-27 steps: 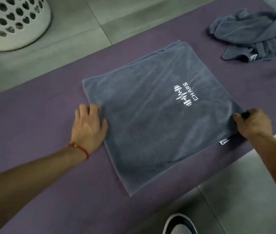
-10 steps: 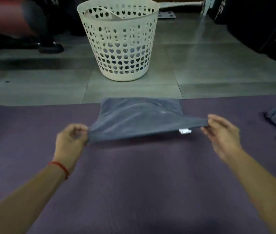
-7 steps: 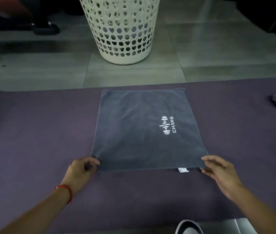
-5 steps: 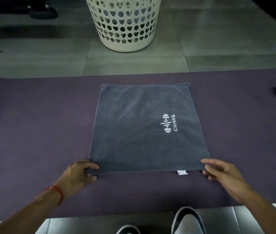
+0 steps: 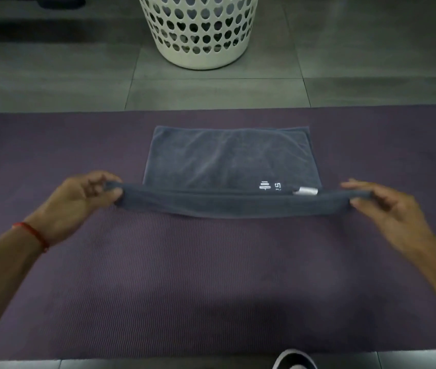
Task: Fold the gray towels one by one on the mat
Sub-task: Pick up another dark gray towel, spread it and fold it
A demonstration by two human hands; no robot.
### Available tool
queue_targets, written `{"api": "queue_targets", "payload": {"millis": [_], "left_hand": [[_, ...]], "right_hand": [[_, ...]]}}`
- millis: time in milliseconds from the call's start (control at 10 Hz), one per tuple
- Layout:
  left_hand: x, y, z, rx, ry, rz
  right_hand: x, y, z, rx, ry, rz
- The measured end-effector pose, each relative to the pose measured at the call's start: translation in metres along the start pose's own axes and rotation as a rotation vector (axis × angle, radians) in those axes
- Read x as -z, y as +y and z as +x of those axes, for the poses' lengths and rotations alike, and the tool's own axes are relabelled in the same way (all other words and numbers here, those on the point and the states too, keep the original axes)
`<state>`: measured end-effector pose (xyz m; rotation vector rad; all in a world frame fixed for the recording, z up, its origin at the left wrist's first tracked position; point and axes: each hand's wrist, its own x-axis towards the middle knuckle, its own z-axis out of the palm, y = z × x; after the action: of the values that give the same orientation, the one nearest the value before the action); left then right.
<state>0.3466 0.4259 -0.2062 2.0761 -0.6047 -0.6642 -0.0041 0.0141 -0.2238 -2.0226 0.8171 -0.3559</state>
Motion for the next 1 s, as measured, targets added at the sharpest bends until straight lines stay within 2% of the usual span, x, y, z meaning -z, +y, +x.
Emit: {"api": "queue_targets", "payload": {"millis": [100,200,400,500,600,700,800,900,1000], "left_hand": [[0.007,0.01,0.057,-0.031,0.094,-0.071],[-0.005,0.004,0.126,0.003,0.209,-0.088],[-0.033,-0.017,0.238,0.224,0.385,0.035],[-0.047,-0.023,0.255,0.325,0.435,0.145],[-0.059,-0.031,0.251,0.404,0.393,0.214],[-0.058,-0.036,0.258,0.408,0.395,0.263],[-0.061,-0.029,0.248,0.398,0.368,0.174],[-0.073,-0.034,0.217,0.283,0.325,0.288],[-0.091,-0.051,0.157,0.159,0.389,0.472]], "right_hand": [[-0.002,-0.016,0.056,-0.02,0.064,0.082],[-0.021,-0.003,0.12,-0.052,0.146,0.019],[-0.061,0.021,0.212,-0.095,0.228,-0.255],[-0.074,0.032,0.235,-0.156,0.212,-0.349],[-0.093,0.051,0.242,-0.272,0.186,-0.367],[-0.101,0.055,0.241,-0.317,0.238,-0.367],[-0.094,0.049,0.242,-0.384,0.178,-0.279],[-0.095,0.04,0.226,-0.429,0.132,-0.244],[-0.107,0.038,0.181,-0.504,0.159,-0.455]]}}
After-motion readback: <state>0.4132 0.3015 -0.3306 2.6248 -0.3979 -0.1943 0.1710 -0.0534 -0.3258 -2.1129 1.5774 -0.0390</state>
